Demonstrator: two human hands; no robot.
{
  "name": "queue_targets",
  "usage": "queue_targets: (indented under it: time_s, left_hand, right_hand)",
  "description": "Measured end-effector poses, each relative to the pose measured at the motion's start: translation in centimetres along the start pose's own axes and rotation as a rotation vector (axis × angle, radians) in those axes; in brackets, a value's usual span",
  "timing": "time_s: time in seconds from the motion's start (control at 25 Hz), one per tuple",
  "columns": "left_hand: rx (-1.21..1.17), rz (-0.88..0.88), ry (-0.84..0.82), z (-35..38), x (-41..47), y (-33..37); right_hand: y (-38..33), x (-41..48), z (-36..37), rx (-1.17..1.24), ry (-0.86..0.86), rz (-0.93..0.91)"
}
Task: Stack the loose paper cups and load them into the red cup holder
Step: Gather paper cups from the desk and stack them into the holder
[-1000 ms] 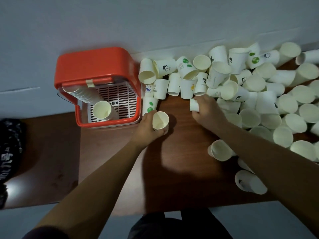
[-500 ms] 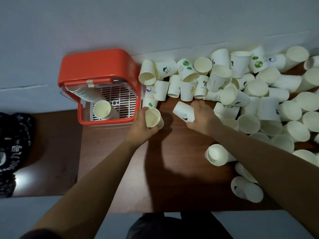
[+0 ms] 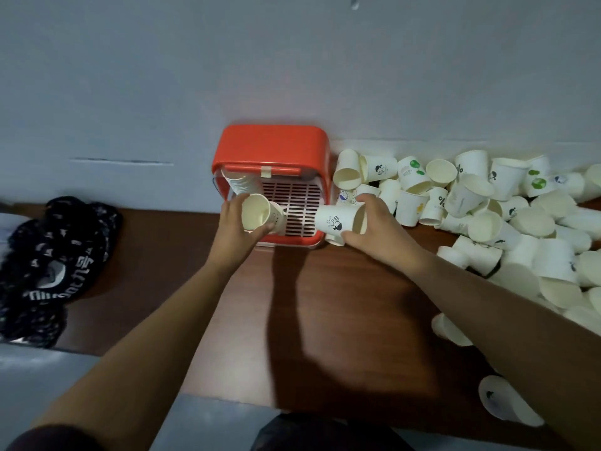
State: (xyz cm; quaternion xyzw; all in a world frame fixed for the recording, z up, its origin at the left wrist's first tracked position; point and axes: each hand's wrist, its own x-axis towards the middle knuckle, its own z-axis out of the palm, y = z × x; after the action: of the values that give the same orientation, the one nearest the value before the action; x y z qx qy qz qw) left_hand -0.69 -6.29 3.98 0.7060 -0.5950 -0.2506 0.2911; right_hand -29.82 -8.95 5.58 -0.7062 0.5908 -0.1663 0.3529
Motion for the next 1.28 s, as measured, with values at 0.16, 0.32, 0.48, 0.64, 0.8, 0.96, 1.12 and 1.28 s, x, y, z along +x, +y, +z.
queue_targets:
  time_s: [0.16,0.32,0.48,0.64,0.8,0.96,1.12,1.28]
  left_hand:
    - [0.037,-0.026,-0.002,-1.1,2.1,-1.8]
    - [0.054,0.060,-0.080,0.1,4.1,-2.9]
    - [0.072,0.122,-0.066,1.3,5.9,-2.9]
    - [0.161,0.181,-0.165,2.7,5.6,-4.0]
    - [0.208,0.124,-0.363,2.7,6.2,-5.8]
    - [0.137,0.083,-0.406,2.2,6.8,-6.6]
    - [0.004,0.086,-0.448,2.1,6.9,-8.5]
    - [-0.107,-0.058,-0.404,1.8,6.5,-9.7]
  right_hand:
    - [-1.9,0.4,2.0,0.010,0.067,0.021]
    - [-2.4,0.7,3.8,0.016,0.124,0.072]
    - [-2.1,0.4,5.5,0.034,0.201,0.093]
    - [-1.8,0.5,6.7,0.061,0.223,0.107]
    - [-2.5,1.3,6.8,0.058,0.236,0.092]
    - [-4.7,3.1,7.5,0.107,0.227,0.006]
    - [-7.1,6.5,10.3,-0.031,0.161,-0.021]
    - [-7.7,8.4,12.6,-0.207,0.102,-0.093]
